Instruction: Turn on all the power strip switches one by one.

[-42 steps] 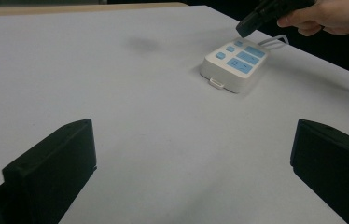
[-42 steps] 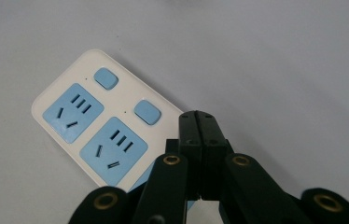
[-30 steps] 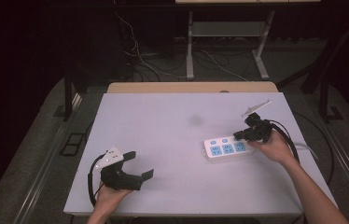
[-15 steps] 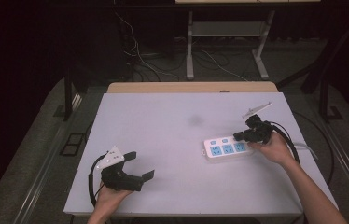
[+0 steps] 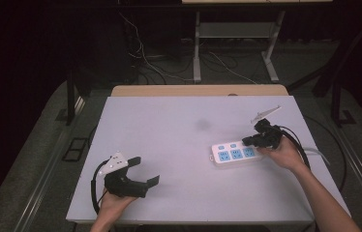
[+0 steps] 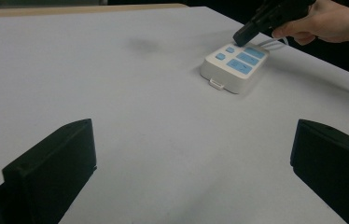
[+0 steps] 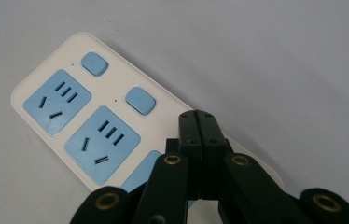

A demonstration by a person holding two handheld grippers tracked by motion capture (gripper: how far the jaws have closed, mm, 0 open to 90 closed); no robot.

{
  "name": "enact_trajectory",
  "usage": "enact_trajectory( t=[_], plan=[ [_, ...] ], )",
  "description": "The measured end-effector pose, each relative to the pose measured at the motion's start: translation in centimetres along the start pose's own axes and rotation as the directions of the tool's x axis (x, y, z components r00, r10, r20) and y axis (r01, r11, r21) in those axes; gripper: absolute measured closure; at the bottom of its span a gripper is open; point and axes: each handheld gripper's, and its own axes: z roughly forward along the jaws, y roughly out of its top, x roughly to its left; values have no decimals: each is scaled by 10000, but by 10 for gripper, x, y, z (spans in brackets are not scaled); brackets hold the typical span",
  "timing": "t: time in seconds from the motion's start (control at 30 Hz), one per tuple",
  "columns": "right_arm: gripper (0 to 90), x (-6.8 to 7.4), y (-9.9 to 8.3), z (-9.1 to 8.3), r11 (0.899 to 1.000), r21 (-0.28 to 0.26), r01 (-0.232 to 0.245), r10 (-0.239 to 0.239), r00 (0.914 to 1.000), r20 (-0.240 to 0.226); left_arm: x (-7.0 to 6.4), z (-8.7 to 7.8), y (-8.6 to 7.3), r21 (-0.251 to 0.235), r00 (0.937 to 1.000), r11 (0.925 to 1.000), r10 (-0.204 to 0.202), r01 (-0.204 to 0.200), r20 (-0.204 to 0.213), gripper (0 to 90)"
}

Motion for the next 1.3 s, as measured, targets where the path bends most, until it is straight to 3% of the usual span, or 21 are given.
enact_trajectory(
  t=[0.3,0.63,1.0,1.3],
  plan=[
    [900,-3,-1,-4,9998,106,-189,187,9997,166,1,1,0,-7,10000,10000,-54,54,6,0],
    [900,2,2,-17,9995,-274,-128,131,9998,141,1,1,0,-35,10000,10000,-72,72,14,0],
    [900,14,20,-30,9988,-427,250,-252,9997,-49,0,1,0,-48,10000,10000,-57,57,16,0],
    [900,19,33,-32,9983,-522,260,-269,9995,-163,0,0,0,-72,10000,10000,-56,56,36,0]
  ],
)
